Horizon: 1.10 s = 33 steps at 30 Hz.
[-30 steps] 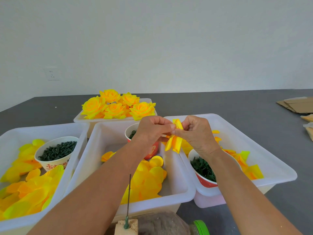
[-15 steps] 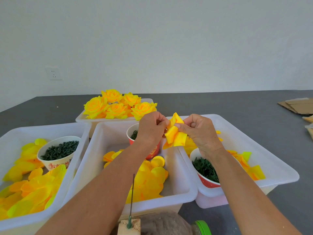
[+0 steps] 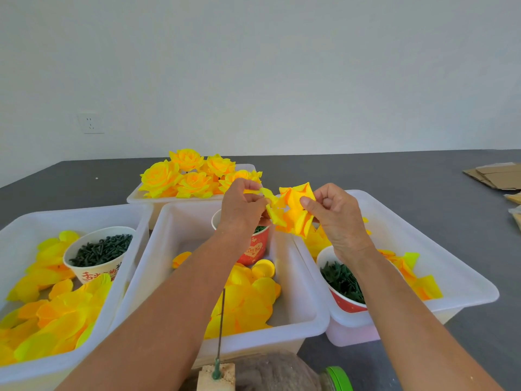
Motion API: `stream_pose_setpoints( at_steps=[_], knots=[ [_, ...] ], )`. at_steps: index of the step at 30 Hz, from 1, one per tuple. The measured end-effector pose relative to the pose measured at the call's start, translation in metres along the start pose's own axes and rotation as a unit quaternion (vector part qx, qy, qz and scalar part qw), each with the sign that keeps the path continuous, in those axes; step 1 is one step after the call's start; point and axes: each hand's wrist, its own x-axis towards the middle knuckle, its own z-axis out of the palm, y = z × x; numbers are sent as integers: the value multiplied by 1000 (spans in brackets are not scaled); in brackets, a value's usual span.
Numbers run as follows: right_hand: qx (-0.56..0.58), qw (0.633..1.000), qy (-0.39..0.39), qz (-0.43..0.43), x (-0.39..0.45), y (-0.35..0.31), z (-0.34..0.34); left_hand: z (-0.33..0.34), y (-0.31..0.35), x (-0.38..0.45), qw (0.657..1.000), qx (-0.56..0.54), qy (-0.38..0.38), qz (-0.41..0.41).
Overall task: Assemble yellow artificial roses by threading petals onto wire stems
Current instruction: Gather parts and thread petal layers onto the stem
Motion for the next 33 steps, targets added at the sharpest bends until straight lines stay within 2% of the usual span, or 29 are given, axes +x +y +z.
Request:
stream_pose_setpoints(
  at_steps=[4, 6, 10, 15, 18, 22, 27, 33],
  knots=[
    [-5, 1000, 8, 0, -1, -2, 0, -3, 7, -5, 994, -6, -105, 32],
    [-10, 1000, 10, 4, -1, -3, -1, -1, 9, -8, 993, 1, -118, 23],
    [-14, 1000, 15, 7, -1, -3, -1, 3, 6, -8, 997, -20, -62, -31],
    [-19, 999, 40, 29, 1, -3, -1, 4, -5, -2, 998, 68, -3, 17],
    [-17, 991, 112, 70, 4, -4, -5, 3, -6, 3, 995, 85, 49, 17],
    [50, 959, 238, 142, 9, -3, -15, -4, -7, 7, 994, 61, 95, -11],
    [-4, 934, 337, 114, 7, -1, -19, -1, -5, 4, 994, -60, 29, -81],
    [-5, 895, 423, 143, 12, 5, -27, 6, -2, -3, 987, -127, -50, -89]
  ],
)
